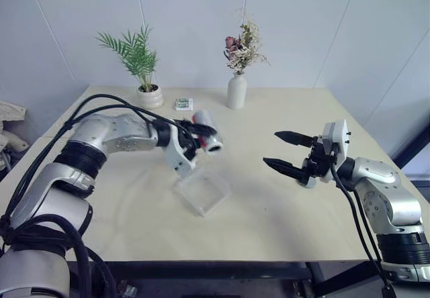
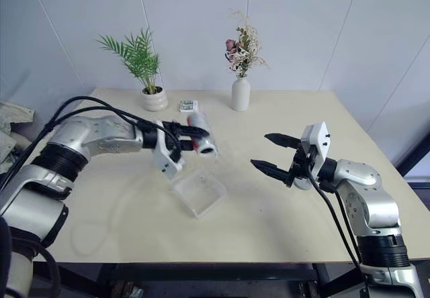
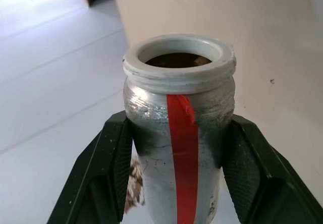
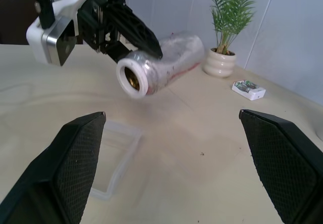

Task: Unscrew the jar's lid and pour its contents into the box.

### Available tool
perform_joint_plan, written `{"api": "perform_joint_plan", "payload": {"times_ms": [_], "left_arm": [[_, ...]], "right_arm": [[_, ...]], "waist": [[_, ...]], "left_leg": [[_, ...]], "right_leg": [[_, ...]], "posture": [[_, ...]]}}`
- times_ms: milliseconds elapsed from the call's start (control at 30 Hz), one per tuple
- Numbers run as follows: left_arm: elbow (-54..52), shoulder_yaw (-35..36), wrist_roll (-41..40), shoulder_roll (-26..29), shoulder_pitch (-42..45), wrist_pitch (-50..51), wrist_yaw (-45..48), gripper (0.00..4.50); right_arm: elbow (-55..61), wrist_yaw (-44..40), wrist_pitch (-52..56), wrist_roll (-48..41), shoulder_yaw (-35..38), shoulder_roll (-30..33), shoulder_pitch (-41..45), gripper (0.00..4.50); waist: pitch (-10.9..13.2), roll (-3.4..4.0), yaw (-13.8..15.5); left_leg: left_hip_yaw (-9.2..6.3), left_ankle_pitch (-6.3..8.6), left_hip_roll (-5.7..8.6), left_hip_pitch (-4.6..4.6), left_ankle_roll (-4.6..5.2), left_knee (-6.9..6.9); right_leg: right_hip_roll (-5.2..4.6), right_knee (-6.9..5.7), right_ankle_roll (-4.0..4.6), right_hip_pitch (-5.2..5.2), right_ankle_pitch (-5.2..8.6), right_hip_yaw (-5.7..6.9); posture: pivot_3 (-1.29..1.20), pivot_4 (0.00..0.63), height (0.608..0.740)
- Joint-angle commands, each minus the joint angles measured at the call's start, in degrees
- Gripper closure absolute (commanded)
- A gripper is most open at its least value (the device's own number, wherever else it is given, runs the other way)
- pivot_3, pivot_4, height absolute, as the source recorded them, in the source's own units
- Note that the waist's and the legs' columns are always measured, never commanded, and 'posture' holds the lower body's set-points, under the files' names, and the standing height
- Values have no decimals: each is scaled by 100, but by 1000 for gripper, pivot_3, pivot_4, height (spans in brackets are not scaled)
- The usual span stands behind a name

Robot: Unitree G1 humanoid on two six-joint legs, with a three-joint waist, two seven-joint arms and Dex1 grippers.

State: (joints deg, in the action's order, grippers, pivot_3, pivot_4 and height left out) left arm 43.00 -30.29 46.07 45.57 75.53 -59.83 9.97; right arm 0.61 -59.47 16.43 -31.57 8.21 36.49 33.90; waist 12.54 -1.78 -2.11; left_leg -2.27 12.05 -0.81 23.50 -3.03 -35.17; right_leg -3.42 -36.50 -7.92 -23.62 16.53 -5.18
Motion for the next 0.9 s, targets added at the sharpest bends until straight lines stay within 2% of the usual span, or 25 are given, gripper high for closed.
{"api": "perform_joint_plan", "payload": {"times_ms": [33, 133, 200, 300, 533, 767, 900], "left_arm": [[8, 687, -2014, 19, -445, 563, 1319, 2164], [-370, 1082, -3215, -12, -927, 1208, 2255, 2164], [-973, 1689, -4571, -178, -1531, 2768, 2903, 2164], [-1972, 2383, -5809, -324, -2282, 4629, 3277, 2164], [-3840, 3603, -7189, -630, -3536, 7349, 2636, 2164], [-4830, 4127, -7665, -833, -4417, 8353, 2359, 2164], [-4959, 4383, -7654, -1018, -4596, 8549, 2050, 2164]], "right_arm": [[203, -4, 26, -88, 87, 43, 59, 25], [289, 11, 91, -127, 111, 62, 8, 25], [376, 24, 144, -135, 113, 75, -28, 25], [483, -6, 179, -107, 95, 139, -49, 25], [637, -186, 192, -29, 0, 364, -190, 25], [687, -192, 262, -52, -23, 373, -215, 25], [682, -192, 262, -38, -46, 360, -229, 25]], "waist": [[-3, 6, 4], [-4, 6, 4], [-4, 7, 6], [-3, 6, -5], [-3, 5, -45], [-3, 5, -104], [-3, 5, -105]], "left_leg": [[2, 0, 0, -3, 0, 0], [2, -1, -1, -4, -2, -2], [1, -2, -1, -3, -3, -6], [-5, -2, -4, -4, -3, -14], [-11, -3, -4, -22, -4, -37], [-11, -6, -4, -27, -6, -49], [-9, -7, -5, -29, -7, -47]], "right_leg": [[-1, -3, 1, 1, 1, -1], [0, -10, 2, 1, 1, 0], [1, -18, 3, 0, 1, 0], [2, -32, 7, -1, 3, 1], [4, -50, 9, 20, 4, 0], [4, -48, 15, 27, -2, 0], [4, -45, 17, 27, -2, 0]], "posture": [[0, 150, 740], [0, 150, 740], [0, 150, 740], [0, 150, 740], [0, 150, 740], [0, 150, 740], [0, 150, 740]]}}
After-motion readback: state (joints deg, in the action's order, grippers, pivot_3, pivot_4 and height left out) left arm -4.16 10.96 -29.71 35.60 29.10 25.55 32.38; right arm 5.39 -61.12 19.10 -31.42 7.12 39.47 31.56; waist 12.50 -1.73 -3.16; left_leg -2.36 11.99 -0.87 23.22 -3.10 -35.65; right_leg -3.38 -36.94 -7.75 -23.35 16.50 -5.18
